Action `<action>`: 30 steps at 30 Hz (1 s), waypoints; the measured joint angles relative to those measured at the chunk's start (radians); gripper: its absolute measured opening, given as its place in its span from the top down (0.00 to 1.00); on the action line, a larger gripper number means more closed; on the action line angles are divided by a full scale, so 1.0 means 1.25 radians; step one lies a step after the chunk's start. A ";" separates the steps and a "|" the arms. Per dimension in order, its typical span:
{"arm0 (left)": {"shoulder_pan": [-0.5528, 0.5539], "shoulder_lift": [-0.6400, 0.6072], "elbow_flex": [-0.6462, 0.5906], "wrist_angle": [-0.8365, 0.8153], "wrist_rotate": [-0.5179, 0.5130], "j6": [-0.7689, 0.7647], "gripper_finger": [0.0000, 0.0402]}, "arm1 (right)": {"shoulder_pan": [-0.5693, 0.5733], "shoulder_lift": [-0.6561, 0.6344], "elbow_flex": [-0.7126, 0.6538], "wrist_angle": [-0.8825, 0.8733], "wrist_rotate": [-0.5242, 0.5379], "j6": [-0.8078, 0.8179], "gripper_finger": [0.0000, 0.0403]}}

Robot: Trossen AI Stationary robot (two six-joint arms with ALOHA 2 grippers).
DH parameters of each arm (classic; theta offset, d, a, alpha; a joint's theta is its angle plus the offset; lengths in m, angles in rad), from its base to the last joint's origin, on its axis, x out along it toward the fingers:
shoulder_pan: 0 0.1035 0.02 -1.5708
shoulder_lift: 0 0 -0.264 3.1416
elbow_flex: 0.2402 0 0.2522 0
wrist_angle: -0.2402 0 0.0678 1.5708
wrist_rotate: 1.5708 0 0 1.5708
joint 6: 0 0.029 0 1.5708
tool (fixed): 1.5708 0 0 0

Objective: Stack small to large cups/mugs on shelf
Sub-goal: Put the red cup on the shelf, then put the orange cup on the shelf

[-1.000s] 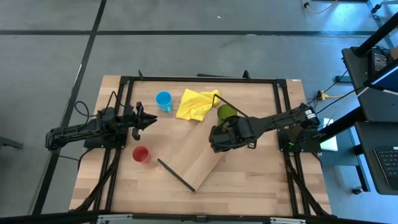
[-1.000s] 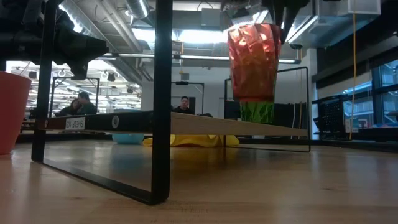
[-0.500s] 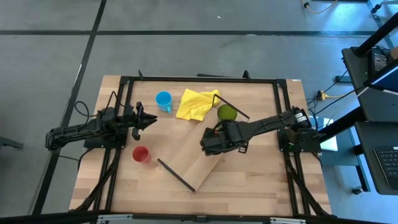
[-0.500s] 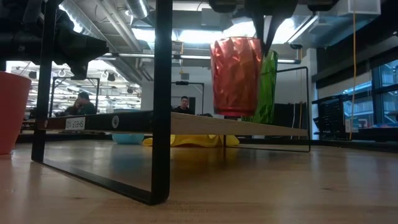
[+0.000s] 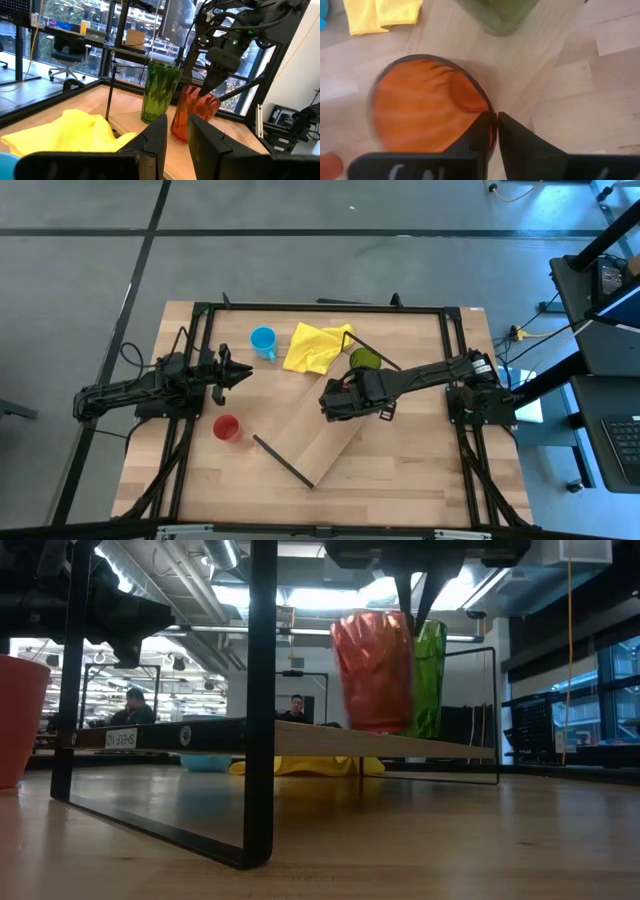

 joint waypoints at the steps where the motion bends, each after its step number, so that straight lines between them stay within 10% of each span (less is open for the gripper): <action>1: 0.000 0.000 0.000 0.000 0.000 0.000 0.83 | 0.000 0.000 0.000 -0.001 0.000 -0.001 0.89; 24: 0.000 0.000 0.000 0.000 0.000 0.000 0.83 | -0.001 -0.008 0.005 -0.035 0.006 -0.007 0.79; 30: 0.000 0.000 0.000 0.000 0.000 0.000 0.83 | 0.003 -0.013 0.121 -0.039 0.159 -0.112 0.75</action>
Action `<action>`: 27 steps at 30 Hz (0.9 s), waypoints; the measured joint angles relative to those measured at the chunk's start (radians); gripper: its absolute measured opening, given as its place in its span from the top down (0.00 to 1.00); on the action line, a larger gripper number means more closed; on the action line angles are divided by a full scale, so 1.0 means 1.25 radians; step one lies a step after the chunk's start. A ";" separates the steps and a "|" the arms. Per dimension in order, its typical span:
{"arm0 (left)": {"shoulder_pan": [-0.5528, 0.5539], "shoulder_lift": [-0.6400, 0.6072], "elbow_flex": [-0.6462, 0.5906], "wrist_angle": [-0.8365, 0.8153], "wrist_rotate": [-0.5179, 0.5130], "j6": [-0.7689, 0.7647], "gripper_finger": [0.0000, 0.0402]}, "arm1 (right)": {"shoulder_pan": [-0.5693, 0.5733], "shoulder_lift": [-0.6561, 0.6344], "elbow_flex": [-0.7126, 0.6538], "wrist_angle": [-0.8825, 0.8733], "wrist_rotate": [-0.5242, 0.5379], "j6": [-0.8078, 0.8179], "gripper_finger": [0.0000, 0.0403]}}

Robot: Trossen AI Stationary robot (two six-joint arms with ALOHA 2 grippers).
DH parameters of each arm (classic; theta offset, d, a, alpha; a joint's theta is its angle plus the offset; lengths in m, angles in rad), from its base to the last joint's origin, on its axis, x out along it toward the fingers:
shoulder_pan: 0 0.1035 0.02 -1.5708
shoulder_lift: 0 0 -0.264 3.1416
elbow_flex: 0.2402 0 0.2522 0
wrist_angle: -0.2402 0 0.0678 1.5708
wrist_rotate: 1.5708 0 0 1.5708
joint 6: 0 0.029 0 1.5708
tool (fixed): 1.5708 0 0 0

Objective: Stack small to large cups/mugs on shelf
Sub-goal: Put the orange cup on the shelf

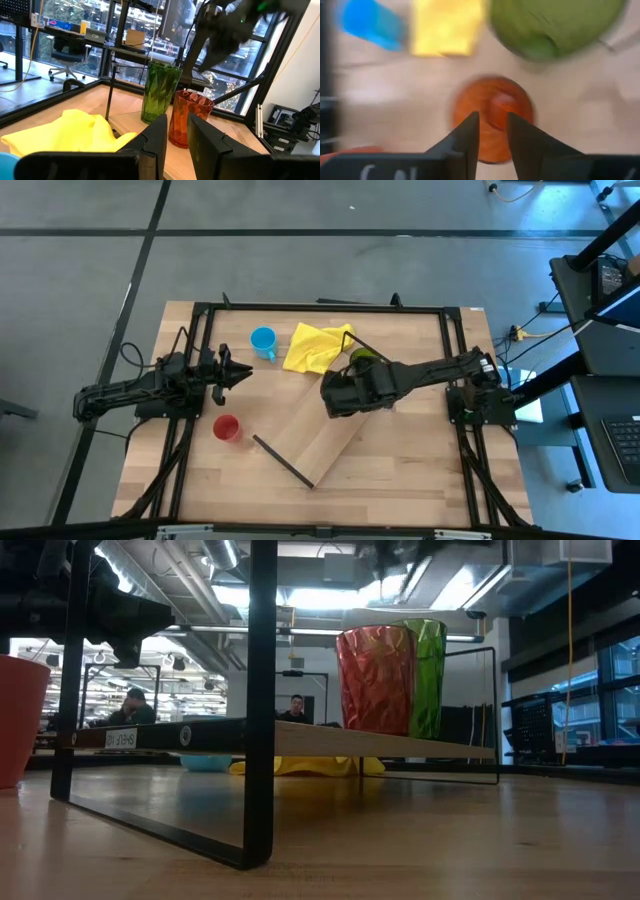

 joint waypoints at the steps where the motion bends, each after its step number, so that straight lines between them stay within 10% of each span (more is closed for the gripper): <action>1: 0.000 0.000 0.000 0.000 0.000 0.000 0.83 | 0.000 0.000 0.027 0.002 0.028 -0.025 0.75; 14: 0.000 0.000 0.000 0.000 0.000 0.000 0.83 | -0.052 -0.002 0.135 0.537 0.063 -0.616 0.76; 27: 0.000 0.000 0.000 0.096 0.024 -0.103 0.83 | -0.070 -0.002 0.134 0.509 0.006 -0.670 0.77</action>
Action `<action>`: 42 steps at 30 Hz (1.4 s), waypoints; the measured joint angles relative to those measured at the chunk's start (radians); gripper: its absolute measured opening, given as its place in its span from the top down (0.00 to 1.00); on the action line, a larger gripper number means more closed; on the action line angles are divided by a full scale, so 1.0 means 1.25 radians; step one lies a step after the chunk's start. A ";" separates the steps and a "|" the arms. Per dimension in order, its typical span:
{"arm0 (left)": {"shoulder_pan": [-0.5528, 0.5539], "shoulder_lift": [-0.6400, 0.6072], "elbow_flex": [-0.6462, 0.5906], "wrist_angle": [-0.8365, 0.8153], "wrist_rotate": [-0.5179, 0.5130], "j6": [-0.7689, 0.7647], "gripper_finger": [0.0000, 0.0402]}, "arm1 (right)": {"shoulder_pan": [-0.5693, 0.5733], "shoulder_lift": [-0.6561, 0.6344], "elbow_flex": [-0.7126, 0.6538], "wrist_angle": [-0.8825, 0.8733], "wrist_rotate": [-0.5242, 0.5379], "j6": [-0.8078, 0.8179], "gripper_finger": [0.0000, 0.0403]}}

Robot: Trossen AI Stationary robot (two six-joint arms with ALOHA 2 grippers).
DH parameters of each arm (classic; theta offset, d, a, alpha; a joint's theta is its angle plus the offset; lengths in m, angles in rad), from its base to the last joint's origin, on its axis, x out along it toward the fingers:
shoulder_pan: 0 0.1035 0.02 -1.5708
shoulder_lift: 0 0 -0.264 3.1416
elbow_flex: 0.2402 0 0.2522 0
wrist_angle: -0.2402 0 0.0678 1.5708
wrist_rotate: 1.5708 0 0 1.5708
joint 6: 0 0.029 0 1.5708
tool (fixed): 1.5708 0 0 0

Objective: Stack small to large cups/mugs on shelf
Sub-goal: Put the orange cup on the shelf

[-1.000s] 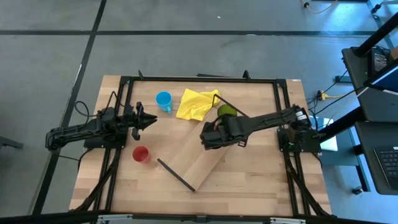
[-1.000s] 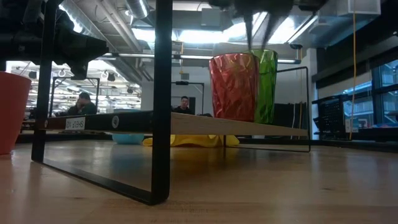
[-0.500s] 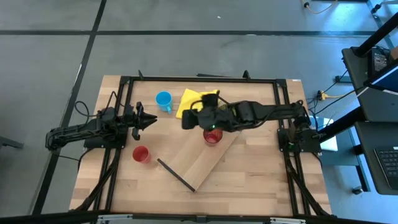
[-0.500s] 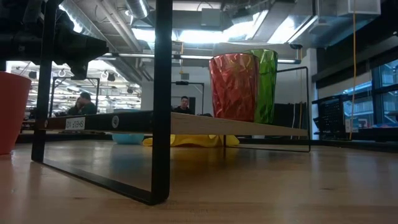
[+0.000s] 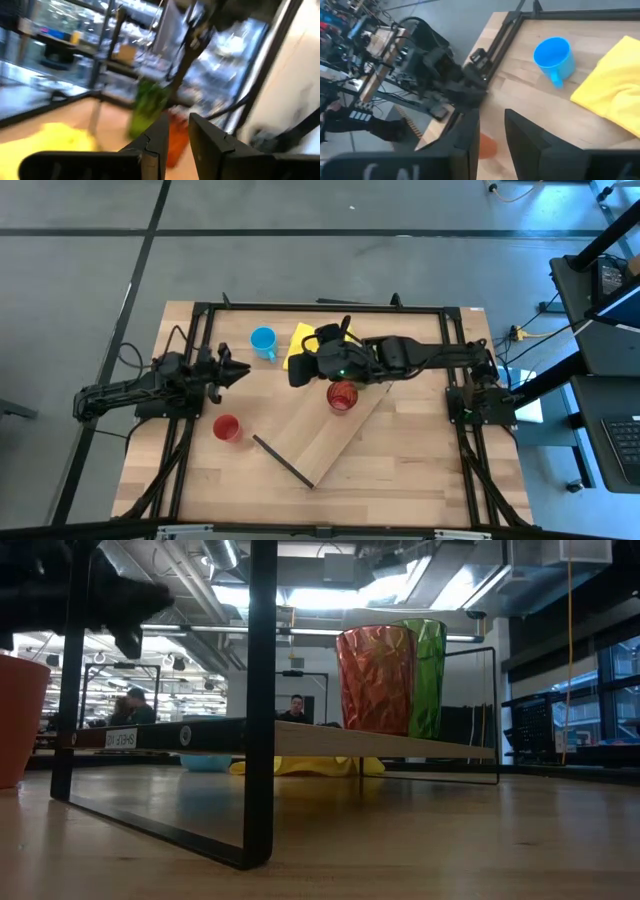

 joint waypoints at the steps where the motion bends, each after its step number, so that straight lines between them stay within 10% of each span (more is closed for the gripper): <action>1: 0.000 0.000 0.001 0.029 0.010 -0.054 0.83 | 0.000 0.000 0.000 -0.007 0.000 0.000 0.77; 17: 0.000 0.000 0.009 0.360 -0.007 -0.496 0.83 | -0.010 0.001 -0.001 -0.065 -0.028 -0.089 0.77; 32: 0.000 0.000 0.034 0.414 -0.066 -0.507 0.83 | -0.070 0.001 -0.001 -0.060 -0.085 -0.187 0.77; 35: 0.000 0.004 0.122 0.289 -0.002 -0.458 0.83 | -0.079 0.001 -0.001 -0.060 -0.115 -0.204 0.77; 42: 0.000 0.114 0.464 -0.573 0.177 -0.137 0.83 | -0.097 0.001 -0.001 -0.027 -0.161 -0.261 0.77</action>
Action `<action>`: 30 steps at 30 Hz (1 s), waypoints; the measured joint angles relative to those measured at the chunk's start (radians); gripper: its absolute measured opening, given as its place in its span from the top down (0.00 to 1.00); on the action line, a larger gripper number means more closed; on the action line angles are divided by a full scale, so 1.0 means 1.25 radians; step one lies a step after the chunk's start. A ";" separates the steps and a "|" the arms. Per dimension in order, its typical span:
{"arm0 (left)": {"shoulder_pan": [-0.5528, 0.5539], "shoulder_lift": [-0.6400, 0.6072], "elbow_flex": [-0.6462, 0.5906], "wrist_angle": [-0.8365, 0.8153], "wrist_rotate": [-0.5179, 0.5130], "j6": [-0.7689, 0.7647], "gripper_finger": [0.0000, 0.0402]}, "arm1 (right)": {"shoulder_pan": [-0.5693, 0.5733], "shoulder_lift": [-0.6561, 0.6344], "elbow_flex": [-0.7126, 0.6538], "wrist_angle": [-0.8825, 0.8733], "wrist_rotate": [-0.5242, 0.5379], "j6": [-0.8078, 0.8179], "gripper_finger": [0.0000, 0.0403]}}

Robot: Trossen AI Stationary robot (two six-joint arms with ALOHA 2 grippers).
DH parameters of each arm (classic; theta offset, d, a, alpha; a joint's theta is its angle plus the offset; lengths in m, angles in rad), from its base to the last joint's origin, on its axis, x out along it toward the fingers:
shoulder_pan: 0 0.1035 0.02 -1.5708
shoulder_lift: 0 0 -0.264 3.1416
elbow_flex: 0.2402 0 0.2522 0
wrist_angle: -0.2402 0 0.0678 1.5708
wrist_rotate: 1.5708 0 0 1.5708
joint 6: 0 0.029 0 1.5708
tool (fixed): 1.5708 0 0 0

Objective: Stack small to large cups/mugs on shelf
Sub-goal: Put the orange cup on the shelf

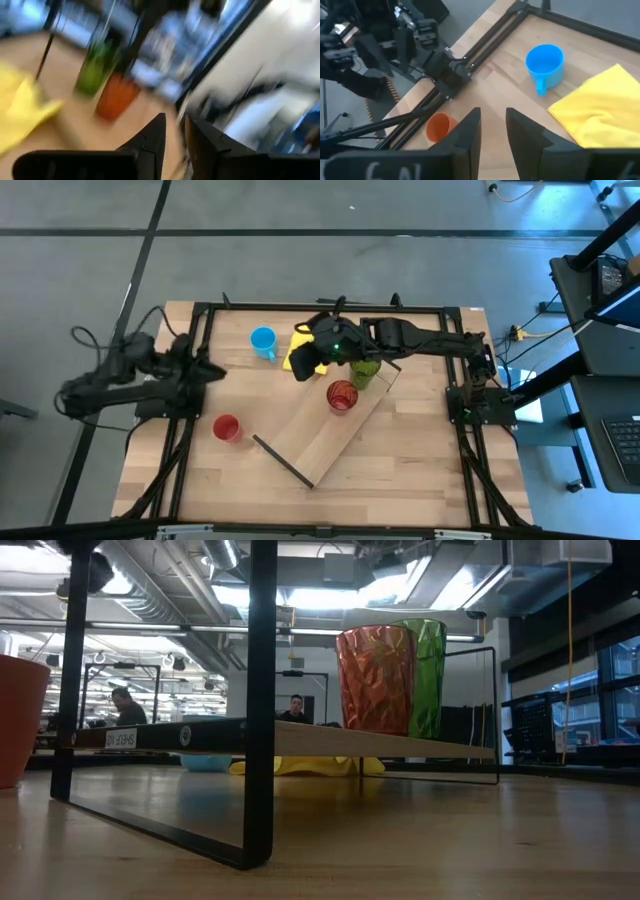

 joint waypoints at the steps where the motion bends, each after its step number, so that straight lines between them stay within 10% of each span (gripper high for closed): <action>1: 0.000 0.018 0.041 -0.086 0.010 0.042 0.83 | -0.003 0.000 0.000 0.003 -0.001 -0.007 0.77; 14: 0.000 0.080 0.238 -0.736 -0.038 0.110 0.83 | -0.029 0.000 0.000 0.020 -0.055 -0.053 0.77; 30: 0.000 0.107 0.103 -0.678 -0.026 0.034 0.83 | -0.029 0.000 0.000 0.027 -0.055 -0.089 0.77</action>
